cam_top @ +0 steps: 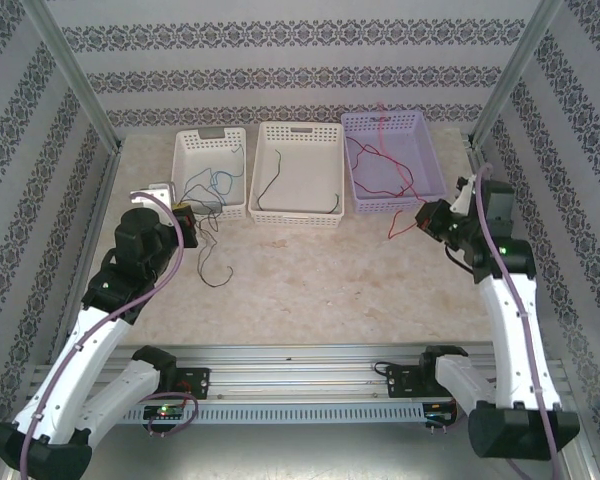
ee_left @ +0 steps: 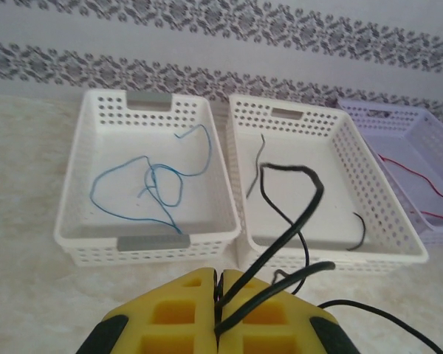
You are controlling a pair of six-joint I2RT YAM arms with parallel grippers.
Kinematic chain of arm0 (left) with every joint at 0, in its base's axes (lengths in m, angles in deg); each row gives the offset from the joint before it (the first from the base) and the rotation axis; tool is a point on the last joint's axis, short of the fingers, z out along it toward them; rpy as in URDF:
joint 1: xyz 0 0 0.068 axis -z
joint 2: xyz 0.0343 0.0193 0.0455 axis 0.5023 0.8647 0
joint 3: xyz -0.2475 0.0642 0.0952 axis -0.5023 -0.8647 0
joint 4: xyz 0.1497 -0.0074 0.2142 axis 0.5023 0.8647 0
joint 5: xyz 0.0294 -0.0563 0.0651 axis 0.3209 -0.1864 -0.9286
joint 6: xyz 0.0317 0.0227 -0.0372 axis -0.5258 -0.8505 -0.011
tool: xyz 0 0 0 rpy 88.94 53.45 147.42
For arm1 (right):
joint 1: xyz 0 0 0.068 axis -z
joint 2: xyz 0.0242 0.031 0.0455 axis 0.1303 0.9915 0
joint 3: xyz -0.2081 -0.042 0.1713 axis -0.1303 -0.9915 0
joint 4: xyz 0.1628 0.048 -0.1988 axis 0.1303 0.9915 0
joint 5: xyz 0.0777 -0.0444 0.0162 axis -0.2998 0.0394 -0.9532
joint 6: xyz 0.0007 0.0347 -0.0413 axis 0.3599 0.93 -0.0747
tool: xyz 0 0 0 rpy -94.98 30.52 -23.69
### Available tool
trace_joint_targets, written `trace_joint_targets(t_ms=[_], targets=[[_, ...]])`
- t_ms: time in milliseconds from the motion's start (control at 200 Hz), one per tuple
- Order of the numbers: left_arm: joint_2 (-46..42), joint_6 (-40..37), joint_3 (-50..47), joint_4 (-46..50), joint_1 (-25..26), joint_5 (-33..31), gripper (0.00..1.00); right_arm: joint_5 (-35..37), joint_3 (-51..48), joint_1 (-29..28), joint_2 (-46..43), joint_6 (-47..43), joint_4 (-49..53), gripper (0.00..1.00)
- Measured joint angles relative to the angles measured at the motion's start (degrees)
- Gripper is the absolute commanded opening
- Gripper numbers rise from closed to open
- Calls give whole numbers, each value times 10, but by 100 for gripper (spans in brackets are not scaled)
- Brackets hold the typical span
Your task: Untangle the cables
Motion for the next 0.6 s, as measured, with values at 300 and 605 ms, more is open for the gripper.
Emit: trace_joint_targets(t_ms=[300,605], targets=[[5,1,-11,-22,0,34,0,85,120,-8,226,0,-17,0],[5,0,-16,-26,0,47,0,173,365,-35,489,-12,0,0]])
